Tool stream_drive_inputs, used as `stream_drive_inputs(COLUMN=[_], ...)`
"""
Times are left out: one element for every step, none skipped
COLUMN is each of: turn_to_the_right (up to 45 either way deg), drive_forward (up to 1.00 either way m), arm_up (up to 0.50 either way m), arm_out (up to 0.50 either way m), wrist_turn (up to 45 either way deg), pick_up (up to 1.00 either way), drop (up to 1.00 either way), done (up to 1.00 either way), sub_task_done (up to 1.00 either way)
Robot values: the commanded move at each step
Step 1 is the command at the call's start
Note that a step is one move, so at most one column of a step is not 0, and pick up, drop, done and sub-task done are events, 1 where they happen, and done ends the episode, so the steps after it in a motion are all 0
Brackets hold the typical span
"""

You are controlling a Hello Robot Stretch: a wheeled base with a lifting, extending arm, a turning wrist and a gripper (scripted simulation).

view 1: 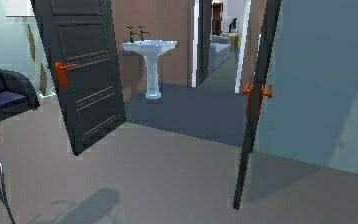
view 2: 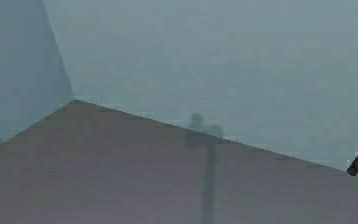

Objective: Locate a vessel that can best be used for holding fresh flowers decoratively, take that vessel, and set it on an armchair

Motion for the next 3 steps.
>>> stream_drive_inputs(turn_to_the_right=[0.0,-24.0,0.0], drive_forward=[1.00,0.00,0.10], arm_up=[0.00,0.00,0.00], arm_out=[0.00,0.00,0.00], wrist_turn=[0.0,0.0,0.0], pick_up=[0.00,0.00,0.00], drop=[0.00,0.00,0.00], done=[0.00,0.00,0.00], sub_task_done=[0.00,0.00,0.00])
